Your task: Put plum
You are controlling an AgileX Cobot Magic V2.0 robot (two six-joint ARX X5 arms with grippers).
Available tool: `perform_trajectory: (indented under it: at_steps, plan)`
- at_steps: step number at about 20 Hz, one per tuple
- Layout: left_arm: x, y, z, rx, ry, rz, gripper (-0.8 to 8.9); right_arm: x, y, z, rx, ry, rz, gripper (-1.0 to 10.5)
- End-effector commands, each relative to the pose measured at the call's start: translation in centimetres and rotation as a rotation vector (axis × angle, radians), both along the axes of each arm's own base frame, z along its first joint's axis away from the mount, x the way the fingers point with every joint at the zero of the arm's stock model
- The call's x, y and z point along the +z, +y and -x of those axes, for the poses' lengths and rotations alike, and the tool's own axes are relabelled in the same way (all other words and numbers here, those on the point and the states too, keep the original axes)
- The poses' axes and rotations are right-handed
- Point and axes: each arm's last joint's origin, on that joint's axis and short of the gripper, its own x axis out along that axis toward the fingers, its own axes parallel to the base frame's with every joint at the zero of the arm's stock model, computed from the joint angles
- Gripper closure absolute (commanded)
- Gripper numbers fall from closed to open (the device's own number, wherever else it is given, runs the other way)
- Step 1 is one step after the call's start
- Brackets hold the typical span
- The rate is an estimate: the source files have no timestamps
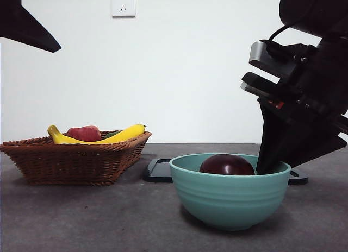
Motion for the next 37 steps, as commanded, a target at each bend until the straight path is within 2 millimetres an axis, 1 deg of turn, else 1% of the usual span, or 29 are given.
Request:
perform_trajectory:
  at_steps: [1, 3, 8, 12, 16, 18, 20, 24, 27, 31, 37]
  plan:
    - [0.4, -0.2, 0.0, -0.008, -0.01, 0.012, 4.41, -0.1, 0.2, -0.1, -0.001, 0.004, 0.001, 9.1]
    - [0.4, -0.2, 0.0, -0.008, -0.01, 0.012, 4.41, -0.1, 0.2, -0.1, -0.001, 0.004, 0.0, 9.4]
    - [0.4, -0.2, 0.0, -0.008, -0.009, 0.011, 4.4, 0.3, 0.5, -0.4, 0.0, -0.018, -0.028, 9.4]
    - [0.4, -0.2, 0.0, -0.008, -0.009, 0.011, 4.4, 2.2, 0.8, -1.4, -0.016, -0.068, -0.044, 9.4]
    - [0.4, -0.2, 0.0, -0.008, -0.009, 0.011, 4.4, 4.7, 0.3, -3.5, -0.07, -0.144, -0.05, 9.4]
    - [0.4, -0.2, 0.0, -0.008, -0.009, 0.011, 4.4, 5.6, -0.2, -5.3, -0.104, -0.166, -0.044, 9.4]
    - [0.4, -0.1, 0.0, -0.008, -0.008, 0.01, 4.4, 5.9, -0.7, -7.5, -0.127, -0.173, -0.026, 9.4]
    - [0.4, -0.2, 0.0, -0.008, -0.008, 0.01, 4.4, 5.2, -1.2, -12.4, -0.16, -0.164, 0.015, 9.4]
    - [0.4, -0.2, 0.0, -0.008, -0.007, 0.01, 4.4, 3.9, -0.8, -14.9, -0.161, -0.142, 0.034, 9.4]
    - [0.4, -0.2, 0.0, -0.008, -0.007, 0.01, 4.4, 2.1, -0.5, -15.9, -0.159, -0.119, 0.045, 9.4]
    - [0.4, -0.2, 0.0, -0.008, -0.007, 0.01, 4.4, 1.8, -0.5, -15.9, -0.155, -0.104, 0.054, 9.4]
